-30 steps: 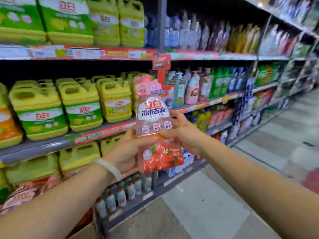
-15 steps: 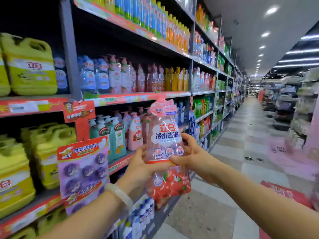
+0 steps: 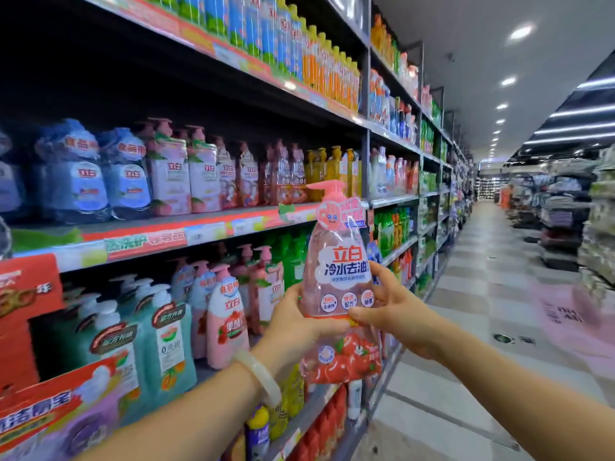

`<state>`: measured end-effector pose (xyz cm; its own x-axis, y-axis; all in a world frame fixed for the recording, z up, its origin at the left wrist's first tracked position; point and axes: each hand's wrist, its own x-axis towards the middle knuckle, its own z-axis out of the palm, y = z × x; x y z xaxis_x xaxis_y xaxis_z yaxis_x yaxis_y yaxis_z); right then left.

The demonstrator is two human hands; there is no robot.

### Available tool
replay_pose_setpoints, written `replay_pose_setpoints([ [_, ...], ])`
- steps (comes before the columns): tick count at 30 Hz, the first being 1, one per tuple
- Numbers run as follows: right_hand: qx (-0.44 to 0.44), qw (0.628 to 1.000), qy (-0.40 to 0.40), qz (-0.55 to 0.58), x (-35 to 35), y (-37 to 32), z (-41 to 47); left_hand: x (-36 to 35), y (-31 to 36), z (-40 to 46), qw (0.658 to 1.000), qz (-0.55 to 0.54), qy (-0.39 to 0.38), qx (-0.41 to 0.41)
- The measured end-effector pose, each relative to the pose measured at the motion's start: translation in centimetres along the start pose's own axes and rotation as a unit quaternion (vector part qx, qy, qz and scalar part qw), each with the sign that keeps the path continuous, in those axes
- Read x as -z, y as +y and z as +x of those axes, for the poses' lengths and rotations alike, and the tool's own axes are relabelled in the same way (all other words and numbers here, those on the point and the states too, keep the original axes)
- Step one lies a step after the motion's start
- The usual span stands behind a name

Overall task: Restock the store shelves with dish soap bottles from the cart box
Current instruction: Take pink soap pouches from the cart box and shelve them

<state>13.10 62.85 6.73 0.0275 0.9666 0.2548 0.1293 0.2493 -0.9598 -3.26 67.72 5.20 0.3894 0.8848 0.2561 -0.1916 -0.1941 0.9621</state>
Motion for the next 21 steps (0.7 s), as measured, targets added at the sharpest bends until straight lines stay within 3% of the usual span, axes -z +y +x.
replay_pose_setpoints([
  [11, 0.058, 0.996, -0.049, -0.042, 14.0, 1.8, 19.8, -5.7, -1.3, 21.9, 0.995, 0.074, 0.031, -0.052],
  [21, 0.187, 0.978, -0.089, -0.026, 21.1, -2.6, 38.2, -7.1, 4.3, 40.1, 0.975, 0.163, 0.094, -0.119],
])
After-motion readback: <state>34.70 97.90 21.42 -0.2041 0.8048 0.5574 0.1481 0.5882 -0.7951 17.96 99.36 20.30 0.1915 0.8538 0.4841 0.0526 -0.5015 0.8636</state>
